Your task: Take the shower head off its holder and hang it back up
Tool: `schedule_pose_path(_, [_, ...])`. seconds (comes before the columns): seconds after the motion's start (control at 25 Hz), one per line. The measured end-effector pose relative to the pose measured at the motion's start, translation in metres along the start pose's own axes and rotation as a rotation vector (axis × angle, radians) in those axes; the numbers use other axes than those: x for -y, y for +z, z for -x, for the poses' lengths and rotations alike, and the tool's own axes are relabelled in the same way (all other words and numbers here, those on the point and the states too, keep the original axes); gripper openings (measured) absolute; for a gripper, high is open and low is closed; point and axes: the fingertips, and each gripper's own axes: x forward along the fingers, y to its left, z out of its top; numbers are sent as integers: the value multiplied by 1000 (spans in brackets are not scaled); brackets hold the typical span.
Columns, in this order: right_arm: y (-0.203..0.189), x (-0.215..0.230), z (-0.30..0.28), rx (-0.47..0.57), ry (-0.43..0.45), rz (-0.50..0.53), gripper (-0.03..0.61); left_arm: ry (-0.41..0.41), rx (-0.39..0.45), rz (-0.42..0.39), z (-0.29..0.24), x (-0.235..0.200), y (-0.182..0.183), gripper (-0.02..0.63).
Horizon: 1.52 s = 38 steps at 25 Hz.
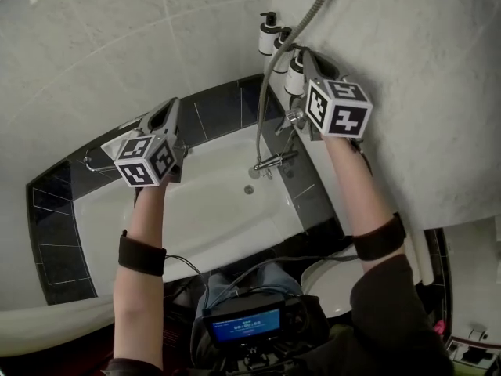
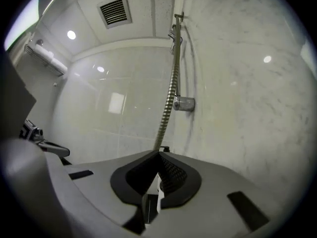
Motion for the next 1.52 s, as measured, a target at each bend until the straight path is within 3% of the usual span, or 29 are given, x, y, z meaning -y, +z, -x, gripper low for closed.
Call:
schedule_pose_path(0.12, [-32,-9,13,-62,29,-23,23,0,-9,4,2,3,-9,0])
schedule_pose_path(0.32, [-76,-41,30,-129,199,-112,23,-10,-28,-41,10,16,-21,0])
schedule_pose_path(0.64, [-109,-87,52,-164,361,-74,25,21,-50,-96,47,20,-39,0])
schedule_pose_path(1.16, [-128,-133,58,-196,455,-45,25,100,-50,-69,100,-4,-51,0])
schedule_pose_path(1.52, [-165,-145,59,-267,478,20,26,122,-69,-48,116,-9,-73,0])
